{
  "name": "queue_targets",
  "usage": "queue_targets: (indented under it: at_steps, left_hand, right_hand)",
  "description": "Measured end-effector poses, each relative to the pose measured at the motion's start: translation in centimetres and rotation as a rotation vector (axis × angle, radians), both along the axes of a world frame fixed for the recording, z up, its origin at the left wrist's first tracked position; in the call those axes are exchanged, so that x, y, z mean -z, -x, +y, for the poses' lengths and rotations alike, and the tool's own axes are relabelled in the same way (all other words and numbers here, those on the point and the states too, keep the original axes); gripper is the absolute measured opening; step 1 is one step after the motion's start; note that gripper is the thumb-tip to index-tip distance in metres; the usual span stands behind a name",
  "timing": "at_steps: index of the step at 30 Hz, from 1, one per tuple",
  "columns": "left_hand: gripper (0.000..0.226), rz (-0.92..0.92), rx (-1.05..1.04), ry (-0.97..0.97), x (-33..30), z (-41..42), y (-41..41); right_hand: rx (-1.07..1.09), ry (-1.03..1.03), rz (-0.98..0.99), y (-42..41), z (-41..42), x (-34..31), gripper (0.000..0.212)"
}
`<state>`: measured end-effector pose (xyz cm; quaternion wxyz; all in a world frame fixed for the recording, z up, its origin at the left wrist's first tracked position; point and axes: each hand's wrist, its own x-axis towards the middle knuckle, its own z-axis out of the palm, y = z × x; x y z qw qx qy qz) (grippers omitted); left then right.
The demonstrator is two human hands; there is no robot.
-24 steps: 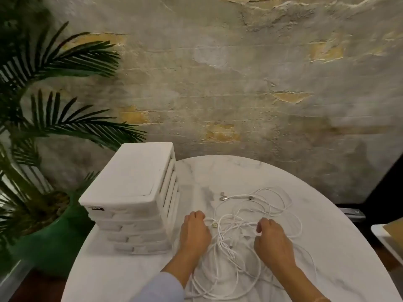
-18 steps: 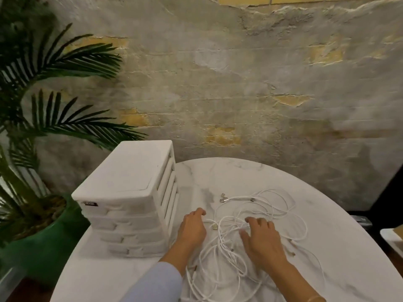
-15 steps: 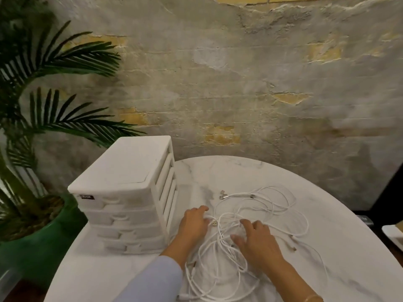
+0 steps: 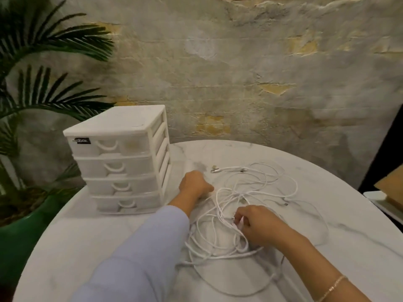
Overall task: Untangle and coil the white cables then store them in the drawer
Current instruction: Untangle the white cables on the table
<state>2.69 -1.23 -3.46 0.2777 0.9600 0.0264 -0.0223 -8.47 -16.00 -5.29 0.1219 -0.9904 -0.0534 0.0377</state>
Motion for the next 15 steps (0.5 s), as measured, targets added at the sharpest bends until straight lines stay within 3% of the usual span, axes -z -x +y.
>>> queue_targets:
  at_steps: [4, 11, 15]
  left_hand:
    - [0.004, -0.238, 0.08, 0.225, -2.4, 1.1, 2.9]
    - [0.029, -0.418, 0.374, 0.318, -10.6, 1.0, 9.2]
    - [0.032, -0.421, 0.484, 0.499, -13.0, 0.5, 11.8]
  right_hand:
    - [0.102, -0.01, -0.115, 2.4, 0.2, -0.8, 0.035]
    - [0.191, -0.211, -0.325, 3.9, 1.5, -6.7, 0.066]
    - [0.198, -0.321, -0.448, 3.9, 2.2, -10.1, 0.074]
